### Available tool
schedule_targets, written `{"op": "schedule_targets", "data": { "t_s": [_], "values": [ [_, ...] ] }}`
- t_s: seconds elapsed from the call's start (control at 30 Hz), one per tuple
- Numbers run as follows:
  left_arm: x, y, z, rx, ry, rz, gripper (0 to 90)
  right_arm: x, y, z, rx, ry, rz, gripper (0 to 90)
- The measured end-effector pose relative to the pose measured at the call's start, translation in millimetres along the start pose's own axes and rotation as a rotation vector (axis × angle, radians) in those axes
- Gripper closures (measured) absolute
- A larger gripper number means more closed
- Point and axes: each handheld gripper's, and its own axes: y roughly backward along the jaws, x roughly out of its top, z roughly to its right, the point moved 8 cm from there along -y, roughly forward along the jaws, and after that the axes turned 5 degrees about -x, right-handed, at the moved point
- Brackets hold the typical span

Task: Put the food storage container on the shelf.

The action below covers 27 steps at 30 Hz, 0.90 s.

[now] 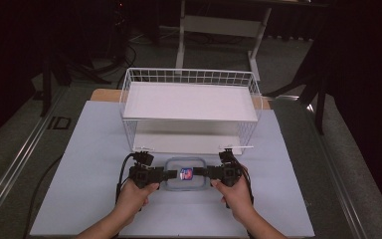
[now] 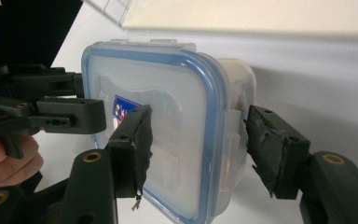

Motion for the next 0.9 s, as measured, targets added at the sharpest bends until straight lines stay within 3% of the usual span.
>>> {"op": "schedule_targets", "data": {
  "t_s": [0.3, 0.47, 0.53, 0.67, 0.9],
  "values": [
    [28.3, -5.8, -3.5, 0.003, -0.044, 0.049, 45.4, 25.7, 2.3, 6.9, -0.01, 0.009, 0.062, 41.5],
    [42.9, -13.5, -12.8, 0.009, -0.059, 0.029, 45.1, 38.3, -2.7, 15.2, -0.019, -0.003, 0.096, 41.4],
    [47.7, -16.6, -17.3, 0.004, -0.044, 0.031, 45.0, 41.4, -6.2, 16.8, -0.036, 0.015, 0.112, 41.3],
    [53.4, -21.4, -24.7, 0.018, -0.052, 0.036, 45.0, 47.1, -15.1, 23.7, -0.022, -0.02, 0.124, 41.2],
    [60.6, -28.7, -35.0, 0.02, -0.061, 0.063, 45.0, 53.4, -24.4, 31.0, -0.033, -0.007, 0.155, 41.2]
  ]
}}
